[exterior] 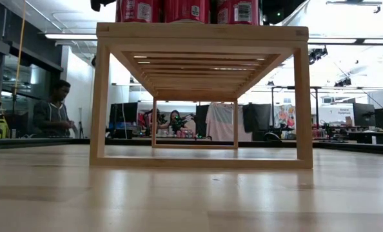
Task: Place canned beverage on shelf
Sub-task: Put the white-pink soda can on the shelf aligned with the other white-pink soda can, then put the red-silver soda can on the shelf aligned with the other red-silver soda cans
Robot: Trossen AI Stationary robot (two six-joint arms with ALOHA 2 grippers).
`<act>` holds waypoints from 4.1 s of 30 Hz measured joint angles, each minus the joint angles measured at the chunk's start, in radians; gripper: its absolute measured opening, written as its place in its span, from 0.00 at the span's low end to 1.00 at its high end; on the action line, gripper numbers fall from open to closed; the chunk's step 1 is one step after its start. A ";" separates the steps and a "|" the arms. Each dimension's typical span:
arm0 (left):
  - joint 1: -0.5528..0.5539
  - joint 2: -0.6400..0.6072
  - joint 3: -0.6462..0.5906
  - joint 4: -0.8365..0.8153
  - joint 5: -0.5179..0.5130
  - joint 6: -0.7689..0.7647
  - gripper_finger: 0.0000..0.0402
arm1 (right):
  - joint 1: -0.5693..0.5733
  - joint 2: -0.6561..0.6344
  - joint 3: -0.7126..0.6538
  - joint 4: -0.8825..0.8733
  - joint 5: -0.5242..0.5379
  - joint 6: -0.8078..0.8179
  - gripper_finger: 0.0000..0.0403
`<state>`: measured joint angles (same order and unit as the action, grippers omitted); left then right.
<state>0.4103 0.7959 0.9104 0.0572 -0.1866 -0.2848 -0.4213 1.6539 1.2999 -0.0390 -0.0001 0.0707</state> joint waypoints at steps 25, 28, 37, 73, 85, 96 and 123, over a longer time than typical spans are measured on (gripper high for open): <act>0.000 0.001 0.000 -0.004 0.001 0.000 0.78 | -0.006 -0.002 0.088 -0.055 -0.087 -0.001 0.92; 0.000 0.001 0.000 -0.004 0.001 0.000 0.78 | -0.009 -0.005 0.152 -0.115 -0.087 -0.033 0.92; 0.000 0.001 0.000 -0.010 0.002 0.000 0.78 | 0.000 -0.101 0.314 -0.508 -0.084 -0.175 0.89; 0.000 0.002 0.000 0.004 0.043 -0.082 0.78 | 0.033 -0.175 -0.240 0.066 0.013 0.130 0.00; 0.000 0.002 0.000 0.004 0.043 -0.080 0.78 | 0.033 -0.167 -0.228 0.089 0.007 0.134 0.00; 0.000 -0.003 0.000 -0.019 0.178 -0.096 0.78 | 0.019 -0.246 -0.226 -0.034 -0.070 0.111 0.00; -0.001 -0.037 -0.001 -0.120 0.201 -0.020 0.78 | 0.045 -0.831 -0.227 -0.493 -0.005 0.244 0.00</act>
<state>0.4095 0.7586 0.9096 -0.0630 0.0147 -0.3046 -0.3767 0.8234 1.0725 -0.5316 -0.0048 0.3149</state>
